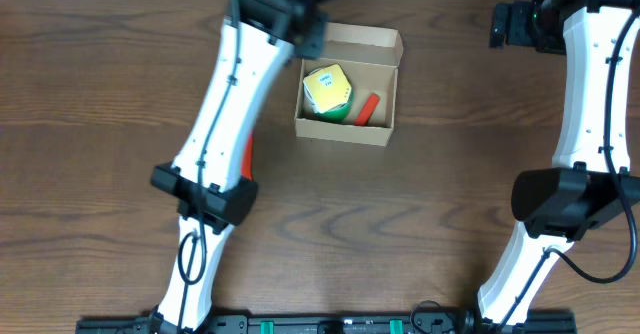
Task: Pack container
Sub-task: 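Lower the stapler into the box and open the left gripper, then withdraw the left gripper and move it over the correction tape roller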
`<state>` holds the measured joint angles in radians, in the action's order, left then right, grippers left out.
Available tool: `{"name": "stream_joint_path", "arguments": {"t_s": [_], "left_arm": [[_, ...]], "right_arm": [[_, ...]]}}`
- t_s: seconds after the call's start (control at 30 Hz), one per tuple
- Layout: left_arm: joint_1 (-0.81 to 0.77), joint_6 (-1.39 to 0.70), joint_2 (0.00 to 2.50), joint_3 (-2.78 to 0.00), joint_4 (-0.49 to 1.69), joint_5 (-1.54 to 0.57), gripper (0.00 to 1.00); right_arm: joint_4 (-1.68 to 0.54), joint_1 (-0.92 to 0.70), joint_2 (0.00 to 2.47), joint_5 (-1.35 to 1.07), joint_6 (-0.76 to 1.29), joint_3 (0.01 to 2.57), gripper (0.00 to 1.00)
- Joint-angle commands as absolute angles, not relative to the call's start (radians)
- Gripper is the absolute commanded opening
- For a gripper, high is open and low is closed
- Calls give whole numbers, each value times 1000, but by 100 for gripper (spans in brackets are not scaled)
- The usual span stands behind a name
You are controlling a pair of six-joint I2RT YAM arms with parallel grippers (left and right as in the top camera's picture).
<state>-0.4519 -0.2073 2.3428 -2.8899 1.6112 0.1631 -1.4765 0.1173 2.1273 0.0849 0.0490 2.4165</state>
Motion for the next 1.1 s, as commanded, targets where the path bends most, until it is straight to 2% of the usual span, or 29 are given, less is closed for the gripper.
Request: {"name": "stream_joint_path", "arguments": {"t_s": [0.0,0.1,0.17,0.33,0.57,0.7,0.9,1.07], "left_arm": [[-368,-179,2360,-2860,1690,103,53],[-297,-144,2360,-2792,1690,65,47],[-267,-105,2358,-2740,1690,62,39],[-235,-81,2303,-2531,1690,81,34],[-235,-81,2108,-2165,1664,115,33],[-221,-77,2006,-1988,1513,97,34],[-162,-2,1969,-1773,1276,-104,39],[-147,32,1971,-1603,1142,-111,40]], "right_arm": [[-1478,115,2133,85,59,2417,99],[-1478,115,2133,85,59,2417,99],[-1478,115,2133,85,59,2417,99],[-1478,115,2133,85,59,2417,99],[-1478,115,2133,85,59,2417,99],[-1478,115,2133,85,59,2417,99],[-1478,115,2133,85,59,2417,99],[-1478,115,2133,85,59,2417,99]]}}
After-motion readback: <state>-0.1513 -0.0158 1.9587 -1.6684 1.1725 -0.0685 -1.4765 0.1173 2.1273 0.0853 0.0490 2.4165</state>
